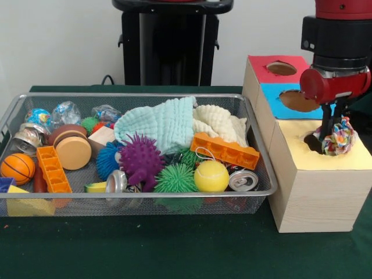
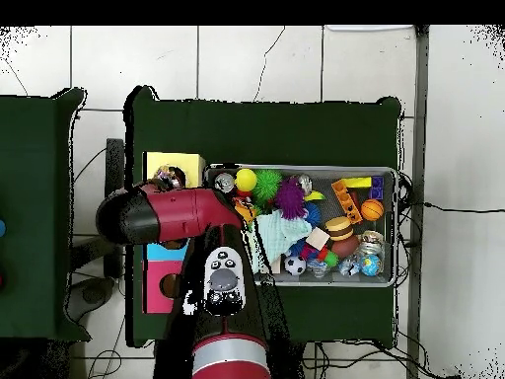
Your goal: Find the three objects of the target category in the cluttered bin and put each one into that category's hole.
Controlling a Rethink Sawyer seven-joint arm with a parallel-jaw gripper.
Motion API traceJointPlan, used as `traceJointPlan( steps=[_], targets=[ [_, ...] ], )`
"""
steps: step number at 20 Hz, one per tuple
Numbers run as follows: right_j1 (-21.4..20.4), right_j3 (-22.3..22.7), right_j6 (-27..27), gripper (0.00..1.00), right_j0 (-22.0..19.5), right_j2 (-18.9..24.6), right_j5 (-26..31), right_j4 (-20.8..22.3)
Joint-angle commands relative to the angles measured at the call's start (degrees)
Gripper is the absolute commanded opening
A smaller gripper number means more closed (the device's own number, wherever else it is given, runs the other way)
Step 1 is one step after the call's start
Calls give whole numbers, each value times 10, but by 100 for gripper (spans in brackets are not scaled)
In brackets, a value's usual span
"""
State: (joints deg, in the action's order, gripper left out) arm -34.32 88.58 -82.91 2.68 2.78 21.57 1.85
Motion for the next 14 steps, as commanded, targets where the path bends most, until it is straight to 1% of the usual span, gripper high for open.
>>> traceJointPlan(
  steps=[1, 4, 7, 12, 14],
  targets=[
    [68, 32, -83, 0, -25, 48, -48, 8],
    [75, 30, -71, 0, -25, 43, -57, 23],
    [80, 32, -72, 0, -13, 35, -70, 31],
    [92, 45, -79, 0, -9, 25, -114, 42],
    [101, 47, -74, 0, -11, 21, -129, 52]
  ],
)
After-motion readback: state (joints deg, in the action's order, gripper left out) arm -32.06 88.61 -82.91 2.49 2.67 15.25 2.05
